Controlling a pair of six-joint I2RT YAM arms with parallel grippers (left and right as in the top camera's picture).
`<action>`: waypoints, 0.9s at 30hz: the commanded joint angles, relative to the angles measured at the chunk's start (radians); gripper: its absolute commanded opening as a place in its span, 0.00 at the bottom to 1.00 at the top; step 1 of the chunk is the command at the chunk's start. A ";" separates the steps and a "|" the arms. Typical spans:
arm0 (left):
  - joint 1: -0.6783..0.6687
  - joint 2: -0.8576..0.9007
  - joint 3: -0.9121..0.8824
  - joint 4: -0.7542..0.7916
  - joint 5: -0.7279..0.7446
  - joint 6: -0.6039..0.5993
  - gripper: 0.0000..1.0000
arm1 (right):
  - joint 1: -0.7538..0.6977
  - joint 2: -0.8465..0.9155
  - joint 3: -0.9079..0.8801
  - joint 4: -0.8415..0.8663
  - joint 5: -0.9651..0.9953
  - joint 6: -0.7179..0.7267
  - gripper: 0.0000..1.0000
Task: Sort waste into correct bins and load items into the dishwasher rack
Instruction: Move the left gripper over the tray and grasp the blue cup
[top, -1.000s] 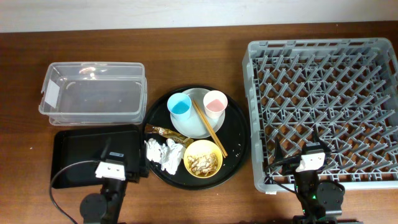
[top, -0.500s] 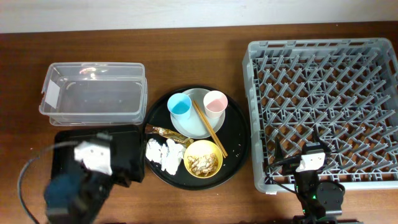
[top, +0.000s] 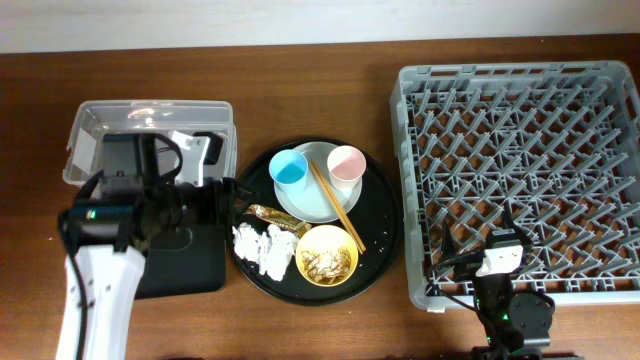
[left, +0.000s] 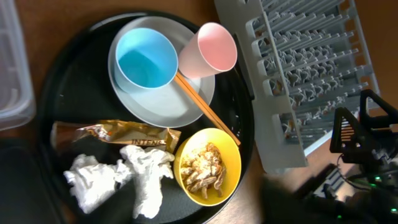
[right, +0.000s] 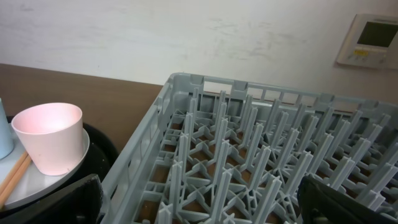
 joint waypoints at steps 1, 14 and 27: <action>-0.034 0.047 0.018 -0.002 0.035 0.002 0.17 | -0.005 -0.006 -0.005 -0.005 -0.010 -0.003 0.98; -0.356 0.168 0.011 0.259 -0.682 -0.350 0.45 | -0.005 -0.006 -0.005 -0.005 -0.010 -0.003 0.98; -0.356 0.460 0.011 0.443 -0.668 -0.394 0.45 | -0.005 -0.006 -0.005 -0.005 -0.010 -0.003 0.99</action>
